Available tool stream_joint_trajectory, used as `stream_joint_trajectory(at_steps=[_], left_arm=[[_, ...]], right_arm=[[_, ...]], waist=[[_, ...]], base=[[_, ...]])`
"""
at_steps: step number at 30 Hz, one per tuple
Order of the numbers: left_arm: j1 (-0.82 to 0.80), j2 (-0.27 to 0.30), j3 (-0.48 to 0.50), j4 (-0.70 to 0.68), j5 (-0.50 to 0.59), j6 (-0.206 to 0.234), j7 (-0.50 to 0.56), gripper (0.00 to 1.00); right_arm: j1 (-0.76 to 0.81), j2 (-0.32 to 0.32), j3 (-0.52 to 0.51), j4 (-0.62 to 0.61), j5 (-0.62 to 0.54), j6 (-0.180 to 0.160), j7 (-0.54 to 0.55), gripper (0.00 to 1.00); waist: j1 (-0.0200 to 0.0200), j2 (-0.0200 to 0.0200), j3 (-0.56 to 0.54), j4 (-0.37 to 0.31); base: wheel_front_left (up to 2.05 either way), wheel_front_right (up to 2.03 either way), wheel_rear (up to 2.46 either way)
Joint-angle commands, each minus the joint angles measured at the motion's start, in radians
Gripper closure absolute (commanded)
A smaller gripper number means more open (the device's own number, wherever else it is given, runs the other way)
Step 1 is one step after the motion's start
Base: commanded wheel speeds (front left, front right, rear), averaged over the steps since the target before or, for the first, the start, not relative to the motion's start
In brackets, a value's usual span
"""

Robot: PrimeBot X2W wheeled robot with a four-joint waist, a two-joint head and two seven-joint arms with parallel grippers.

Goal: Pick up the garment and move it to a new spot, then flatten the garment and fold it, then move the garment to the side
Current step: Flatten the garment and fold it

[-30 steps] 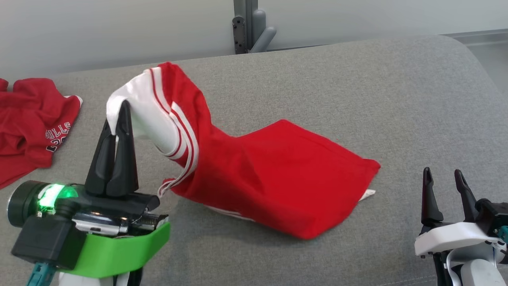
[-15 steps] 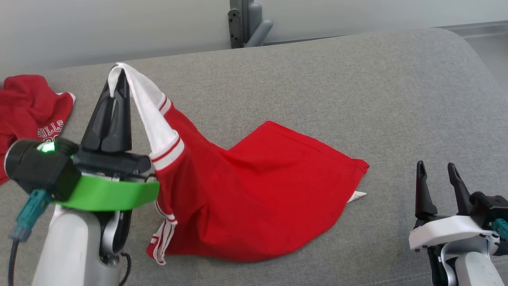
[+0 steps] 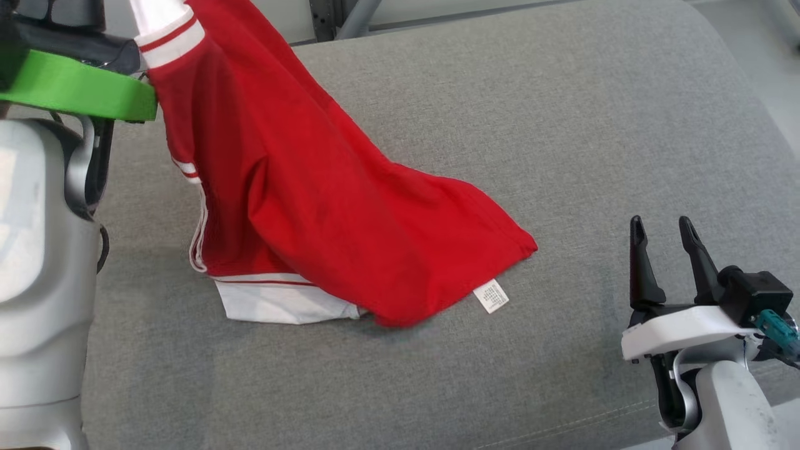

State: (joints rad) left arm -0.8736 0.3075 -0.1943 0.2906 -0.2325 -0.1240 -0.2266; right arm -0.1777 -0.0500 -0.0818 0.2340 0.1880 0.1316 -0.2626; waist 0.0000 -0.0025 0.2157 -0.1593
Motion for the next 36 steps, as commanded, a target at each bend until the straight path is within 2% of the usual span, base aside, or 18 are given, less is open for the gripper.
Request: stream_joint_trajectory(at_steps=[1, 6, 12, 13, 15, 16, 22, 28, 36], left_arm=[[-0.027, 0.013, -0.011, 0.042, 0.014, -0.005, -0.008, 1.0], [-0.112, 0.038, -0.039, 0.184, 0.033, -0.005, -0.031, 1.0], [-0.19, 0.046, -0.05, 0.255, 0.051, -0.006, -0.039, 1.0], [-0.199, 0.044, -0.057, 0.271, 0.053, -0.006, -0.038, 0.87], [-0.209, 0.041, -0.068, 0.304, 0.052, -0.006, -0.039, 0.32], [-0.207, 0.037, -0.071, 0.331, 0.041, -0.006, -0.038, 0.0], [-0.205, 0.033, -0.086, 0.401, -0.008, -0.006, -0.038, 0.0], [-0.131, 0.027, -0.078, 0.341, -0.103, -0.006, -0.038, 0.0], [0.147, 0.006, -0.093, 0.237, -0.251, -0.007, -0.038, 0.0]], right_arm=[[-0.02, -0.001, 0.007, -0.001, 0.01, -0.002, -0.003, 0.0], [-0.059, -0.001, 0.044, -0.007, 0.033, -0.002, -0.003, 0.0], [-0.095, -0.001, 0.084, -0.012, 0.055, -0.002, -0.003, 0.0], [-0.099, -0.001, 0.09, -0.012, 0.057, -0.002, -0.003, 0.0], [-0.106, -0.001, 0.102, -0.012, 0.063, -0.002, -0.003, 0.0], [-0.109, -0.001, 0.105, -0.011, 0.065, -0.002, -0.003, 0.0], [-0.107, -0.001, 0.1, -0.016, 0.056, -0.002, -0.003, 0.0], [-0.083, -0.001, 0.075, -0.011, 0.036, -0.002, -0.003, 0.0], [-0.038, -0.002, 0.057, -0.006, 0.016, -0.002, -0.003, 0.0]], waist=[[0.0, 0.0025, 0.048, -0.047], [0.0, 0.0025, 0.11, -0.094], [0.0, 0.0025, 0.162, -0.135], [0.0, 0.0025, 0.169, -0.139], [0.0, 0.0025, 0.178, -0.143], [0.0, 0.0025, 0.18, -0.144], [0.0, 0.0025, 0.178, -0.119], [0.0, 0.0025, 0.137, -0.059], [0.0, 0.0025, 0.052, 0.018]], base=[[0.0, 0.0, 0.0], [0.0, 0.0, 0.0], [0.0, 0.0, 0.0], [0.0, 0.0, 0.0], [0.0, 0.0, 0.0], [0.0, 0.0, 0.0], [0.0, 0.0, 0.0], [0.0, 0.0, 0.0], [0.0, 0.0, 0.0]])
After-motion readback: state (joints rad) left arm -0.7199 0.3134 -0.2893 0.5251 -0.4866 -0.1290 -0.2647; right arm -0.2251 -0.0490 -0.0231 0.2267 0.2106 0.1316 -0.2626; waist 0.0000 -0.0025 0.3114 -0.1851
